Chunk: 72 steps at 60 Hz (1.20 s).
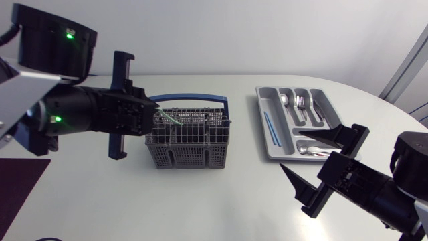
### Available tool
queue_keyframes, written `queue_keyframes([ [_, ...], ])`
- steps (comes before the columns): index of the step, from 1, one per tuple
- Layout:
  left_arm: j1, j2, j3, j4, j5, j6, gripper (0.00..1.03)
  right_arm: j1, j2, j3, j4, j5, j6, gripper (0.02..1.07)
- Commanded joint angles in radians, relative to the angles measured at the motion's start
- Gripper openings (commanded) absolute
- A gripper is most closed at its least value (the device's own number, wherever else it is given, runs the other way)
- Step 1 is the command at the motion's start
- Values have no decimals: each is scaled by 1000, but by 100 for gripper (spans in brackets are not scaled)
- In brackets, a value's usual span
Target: Unload the cutlery basket into the drawer organizer.
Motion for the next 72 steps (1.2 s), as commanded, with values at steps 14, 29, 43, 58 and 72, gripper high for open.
queue_keyframes([
  [14, -85, 151, -88, 167, -164, -72, 3, 17, -50, 4, -61, 19, 16, 99],
  [29, -113, 203, -57, 184, -244, -57, 3, 17, -30, -5, -45, 13, 12, 99],
  [43, -117, 177, 40, 75, -276, -59, 3, 17, -3, -15, -10, 3, 5, 99],
  [58, -139, 168, 72, 47, -319, -63, 3, 21, 8, -22, 10, 3, 18, 99],
  [72, -160, 142, 61, 44, -347, -80, 3, 35, 32, 6, 25, 8, 58, 99],
])
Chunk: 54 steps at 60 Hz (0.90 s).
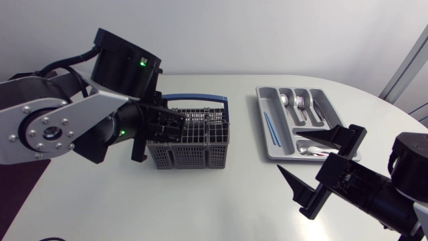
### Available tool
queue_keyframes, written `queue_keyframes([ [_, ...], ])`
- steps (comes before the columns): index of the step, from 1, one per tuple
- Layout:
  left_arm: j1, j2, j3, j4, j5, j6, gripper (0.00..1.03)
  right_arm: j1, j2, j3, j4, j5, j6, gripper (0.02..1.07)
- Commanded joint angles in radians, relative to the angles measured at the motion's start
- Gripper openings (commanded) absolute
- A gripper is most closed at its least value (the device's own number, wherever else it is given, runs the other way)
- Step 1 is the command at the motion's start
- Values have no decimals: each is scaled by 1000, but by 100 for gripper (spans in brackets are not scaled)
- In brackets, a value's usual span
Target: Unload the cutlery basket into the drawer organizer.
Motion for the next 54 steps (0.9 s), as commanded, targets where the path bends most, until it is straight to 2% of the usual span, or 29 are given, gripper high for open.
queue_keyframes([
  [1, -11, -30, 23, 3, -12, -16, 3, 10, 34, 11, 17, 5, 47, 98],
  [7, -9, -31, 16, 5, -12, -23, 3, 37, 112, 46, 65, 16, 86, 92],
  [11, -8, -30, 8, 8, -12, -34, 3, 79, 200, 78, 108, 29, 120, 82],
  [17, -8, -28, 2, 17, -12, -42, 3, 165, 365, 132, 218, 94, 148, 56],
  [25, -5, -25, 0, 22, -18, -55, 3, 235, 571, 230, 312, 121, 169, 20],
  [40, 8, -47, -55, 51, -24, -94, 3, 280, 826, 373, 442, 132, 175, 16],
  [54, 15, -65, -86, 86, -27, -95, 3, 315, 953, 430, 499, 132, 183, 16],
])
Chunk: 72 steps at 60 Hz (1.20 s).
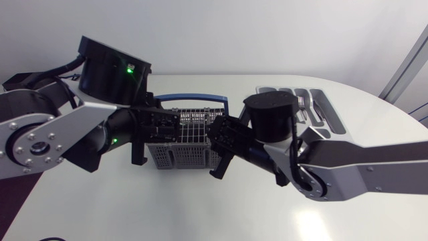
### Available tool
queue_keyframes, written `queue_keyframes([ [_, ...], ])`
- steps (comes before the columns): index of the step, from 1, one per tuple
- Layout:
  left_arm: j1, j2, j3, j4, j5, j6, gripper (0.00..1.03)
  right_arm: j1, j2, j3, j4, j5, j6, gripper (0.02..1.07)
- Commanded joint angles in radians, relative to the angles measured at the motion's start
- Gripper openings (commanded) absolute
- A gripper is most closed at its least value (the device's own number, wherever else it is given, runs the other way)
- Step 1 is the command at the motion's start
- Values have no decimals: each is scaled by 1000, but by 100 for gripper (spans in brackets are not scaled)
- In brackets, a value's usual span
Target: Unload the cutlery basket into the drawer organizer.
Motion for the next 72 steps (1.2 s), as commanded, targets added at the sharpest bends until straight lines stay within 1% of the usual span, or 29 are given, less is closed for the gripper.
queue_keyframes([
  [1, 11, -11, -15, 20, -7, -9, 3, 17, 51, 32, 25, 6, 33, 16],
  [10, 13, -11, 6, 17, -7, 8, 3, 29, 101, 39, 57, 9, 36, 16],
  [23, 8, -28, 1, 15, -7, 11, 3, 28, 120, 35, 83, 15, 36, 15],
  [32, 14, -37, -42, 53, -6, 6, 3, 28, 134, 42, 94, 18, 33, 15],
  [37, 29, -39, -42, 63, 11, 5, 3, 28, 142, 42, 97, 18, 33, 15],
  [40, 45, -37, -38, 63, 22, 8, 3, 28, 145, 42, 97, 18, 33, 15],
  [52, 48, -36, -17, 52, 25, 11, 3, 28, 153, 39, 112, 18, 36, 15],
  [72, 34, -80, -45, 41, 23, -8, 3, 22, 190, 56, 125, 19, 32, 15],
])
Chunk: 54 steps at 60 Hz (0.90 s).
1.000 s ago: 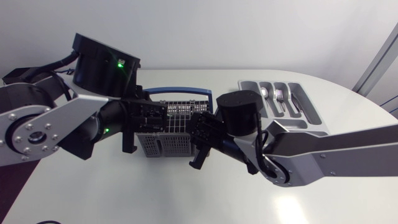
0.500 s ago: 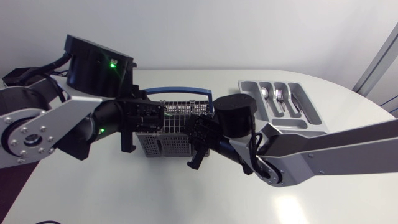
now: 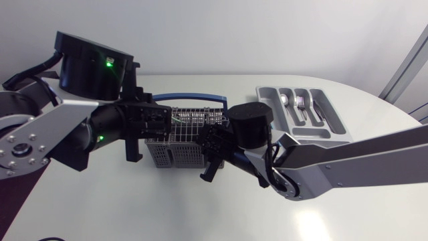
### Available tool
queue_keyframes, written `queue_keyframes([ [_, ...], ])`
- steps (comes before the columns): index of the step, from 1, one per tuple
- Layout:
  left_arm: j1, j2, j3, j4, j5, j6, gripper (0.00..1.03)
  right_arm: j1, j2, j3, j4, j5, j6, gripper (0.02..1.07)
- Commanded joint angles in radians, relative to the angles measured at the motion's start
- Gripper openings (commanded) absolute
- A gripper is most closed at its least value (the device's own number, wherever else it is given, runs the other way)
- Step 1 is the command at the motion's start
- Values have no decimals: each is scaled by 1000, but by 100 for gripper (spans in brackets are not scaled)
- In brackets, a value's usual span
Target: Unload the cutlery basket into the drawer organizer.
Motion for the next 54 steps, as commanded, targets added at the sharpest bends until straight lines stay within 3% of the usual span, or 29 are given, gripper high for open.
queue_keyframes([
  [1, -4, -30, -25, 9, -6, -8, 3, 1, 39, 24, 17, 12, 16, 15],
  [21, -50, -80, -85, 17, -12, -42, 3, -6, 47, 24, 27, 12, 16, 15],
  [39, -99, -105, -137, 80, -67, -74, 3, -6, 16, 10, 27, 12, 21, 15],
  [54, -102, -103, -152, 104, -82, -85, 3, -2, -10, 26, 25, 13, 16, 15],
])
